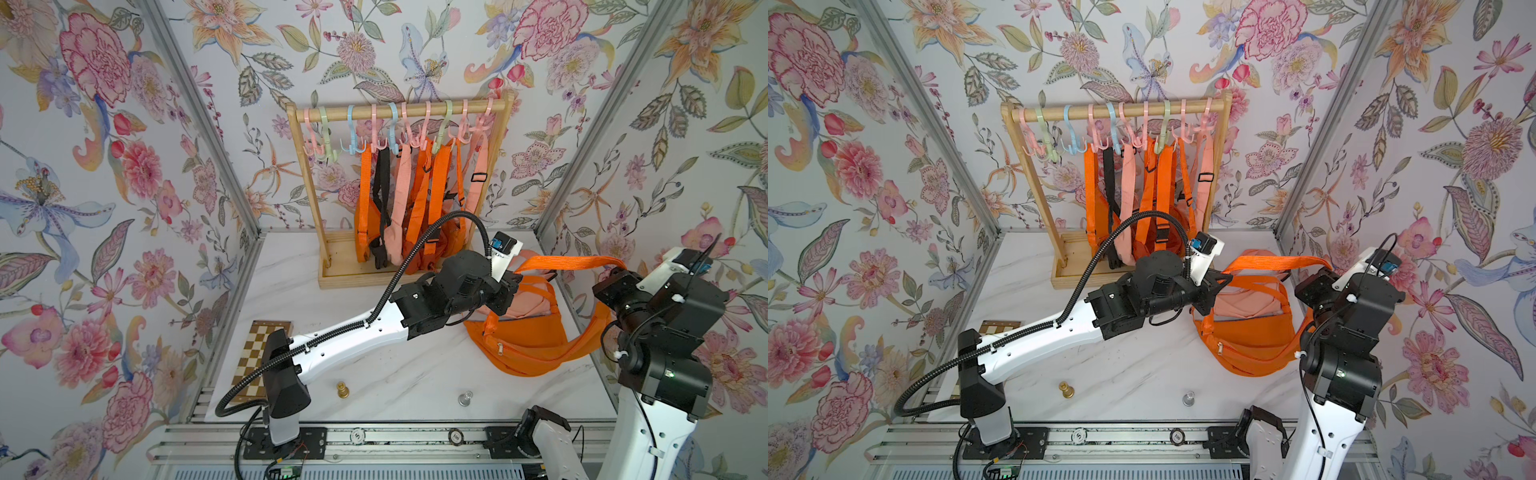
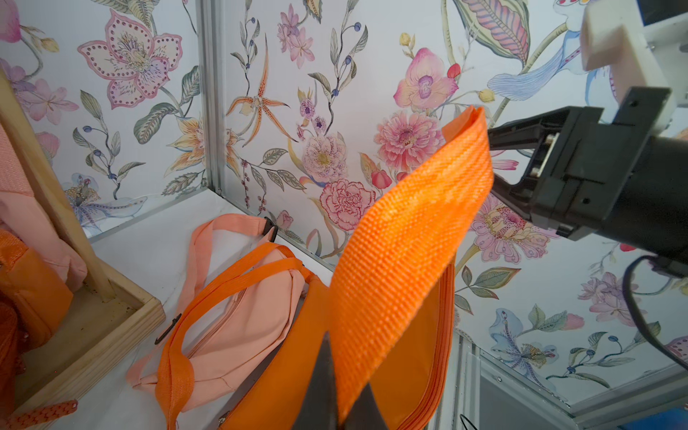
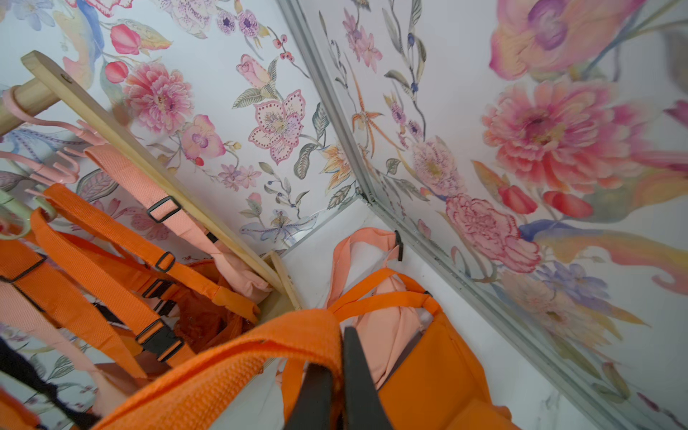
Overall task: Take the bag off the hook
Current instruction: Place the bag at the center of the board.
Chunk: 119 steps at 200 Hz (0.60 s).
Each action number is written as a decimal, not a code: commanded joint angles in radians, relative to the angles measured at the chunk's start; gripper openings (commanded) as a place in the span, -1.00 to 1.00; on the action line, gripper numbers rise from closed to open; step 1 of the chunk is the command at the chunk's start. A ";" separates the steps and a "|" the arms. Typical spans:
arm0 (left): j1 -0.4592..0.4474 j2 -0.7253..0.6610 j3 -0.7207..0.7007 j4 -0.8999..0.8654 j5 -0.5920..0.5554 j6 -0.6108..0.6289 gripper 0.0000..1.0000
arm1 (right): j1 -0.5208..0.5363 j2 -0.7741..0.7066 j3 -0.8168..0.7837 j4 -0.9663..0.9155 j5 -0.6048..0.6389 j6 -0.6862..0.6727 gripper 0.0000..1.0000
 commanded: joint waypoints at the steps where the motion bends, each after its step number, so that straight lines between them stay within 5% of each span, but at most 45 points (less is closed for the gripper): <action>1: -0.004 -0.097 -0.019 -0.021 -0.117 0.063 -0.98 | 0.004 0.041 -0.020 0.068 -0.223 0.081 -1.00; 19: 0.016 -0.161 -0.045 -0.051 -0.205 0.084 -0.98 | 0.085 0.055 -0.043 0.113 -0.279 0.127 -1.00; 78: 0.078 -0.422 -0.227 -0.080 -0.468 0.113 -0.95 | 0.677 0.132 -0.107 0.072 0.033 0.086 -1.00; 119: 0.199 -0.523 -0.391 -0.058 -0.448 0.074 -0.94 | 0.747 0.208 -0.132 0.103 0.083 0.084 -1.00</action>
